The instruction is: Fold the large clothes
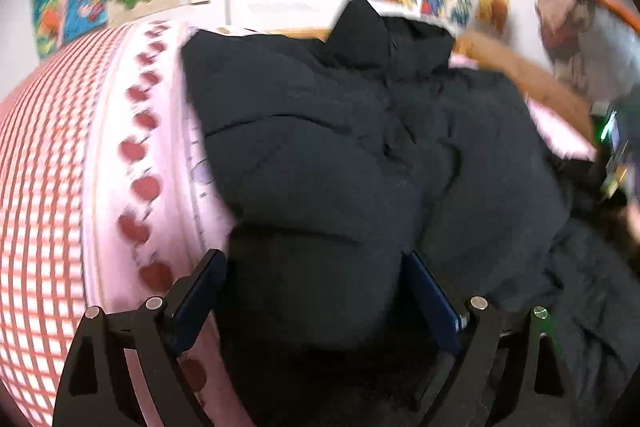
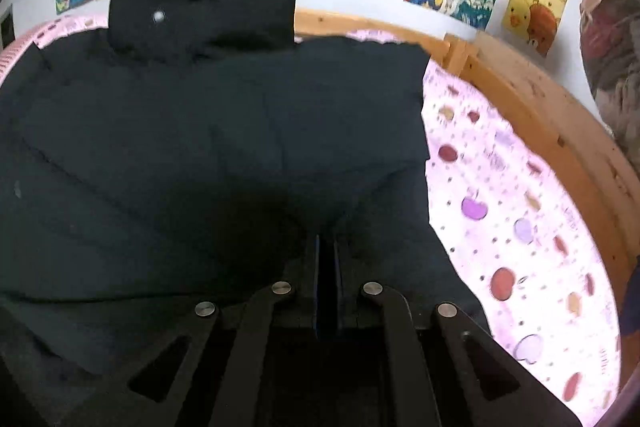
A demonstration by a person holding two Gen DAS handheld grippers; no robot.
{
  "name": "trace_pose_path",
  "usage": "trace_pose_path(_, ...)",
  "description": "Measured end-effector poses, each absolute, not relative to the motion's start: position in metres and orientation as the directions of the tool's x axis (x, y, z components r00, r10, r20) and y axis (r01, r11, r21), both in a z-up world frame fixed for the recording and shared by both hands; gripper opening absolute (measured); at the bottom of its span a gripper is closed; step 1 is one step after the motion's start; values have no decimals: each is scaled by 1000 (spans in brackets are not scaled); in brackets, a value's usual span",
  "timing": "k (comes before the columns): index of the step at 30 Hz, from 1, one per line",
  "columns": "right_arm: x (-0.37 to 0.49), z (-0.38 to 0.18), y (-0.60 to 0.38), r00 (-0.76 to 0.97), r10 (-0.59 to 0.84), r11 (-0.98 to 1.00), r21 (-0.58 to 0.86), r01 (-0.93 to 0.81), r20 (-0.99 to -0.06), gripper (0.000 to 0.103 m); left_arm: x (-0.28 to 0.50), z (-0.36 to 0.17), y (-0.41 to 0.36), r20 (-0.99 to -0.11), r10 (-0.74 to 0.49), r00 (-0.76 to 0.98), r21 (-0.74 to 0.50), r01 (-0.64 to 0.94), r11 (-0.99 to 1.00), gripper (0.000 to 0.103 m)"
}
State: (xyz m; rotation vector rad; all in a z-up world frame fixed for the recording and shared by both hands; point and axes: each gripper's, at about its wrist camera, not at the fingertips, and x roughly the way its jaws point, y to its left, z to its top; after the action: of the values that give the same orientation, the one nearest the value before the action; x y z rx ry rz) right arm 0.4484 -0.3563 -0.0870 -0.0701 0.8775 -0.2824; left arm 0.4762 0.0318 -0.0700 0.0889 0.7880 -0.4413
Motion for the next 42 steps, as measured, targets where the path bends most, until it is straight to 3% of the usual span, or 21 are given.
trace_pose_path(3, 446, -89, -358, 625, -268, 962, -162, 222, -733, 7, 475, -68, 57, -673, -411, 616, -219, 365, 905, 90)
trace_pose_path(5, 446, -90, -358, 628, -268, 961, -162, 223, -731, 7, 478, -72, 65, -680, -394, 618, -246, 314, 917, 91)
trace_pose_path(9, 445, -94, -358, 632, -278, 959, -175, 221, -723, 8, 491, -91, 58, -766, -281, 578, -171, 239, 956, 92)
trace_pose_path(13, 444, -101, -353, 644, -298, 954, -193, 229, -705, 8, 492, -97, 36, -790, -175, 587, -46, 227, 973, 94)
trace_pose_path(22, 422, -102, -372, 727, -204, 969, -26, 247, -655, 12, 483, -88, 38, -772, -192, 606, -64, 227, 972, 99)
trace_pose_path(23, 419, -98, -375, 744, -185, 970, 1, 242, -642, 16, 482, -82, 40, -761, -205, 615, -80, 225, 971, 99)
trace_pose_path(25, 408, -84, -382, 780, -159, 970, 50, 237, -605, 40, 476, -70, 46, -706, -270, 655, -135, 250, 959, 99)
trace_pose_path(26, 402, -74, -385, 797, -172, 966, 61, 253, -579, 65, 470, -58, 48, -638, -324, 699, -174, 279, 944, 99)
trace_pose_path(27, 394, -61, -389, 818, -184, 962, 72, 264, -545, 78, 468, -49, 47, -598, -342, 725, -185, 290, 939, 99)
trace_pose_path(30, 392, -35, -400, 828, -159, 970, 73, 234, -538, 79, 473, -20, 33, -531, -341, 776, -156, 305, 939, 99)
trace_pose_path(34, 412, 2, -412, 824, -161, 978, 23, 206, -543, 79, 490, 21, 4, -524, -304, 796, -72, 313, 947, 99)
trace_pose_path(36, 425, 27, -413, 842, -152, 982, 15, 187, -518, 84, 504, 46, -7, -542, -309, 781, -67, 326, 943, 99)
trace_pose_path(42, 529, 76, -416, 844, -57, 993, 61, 105, -534, 87, 572, 93, -60, -526, -276, 805, -26, 309, 951, 99)
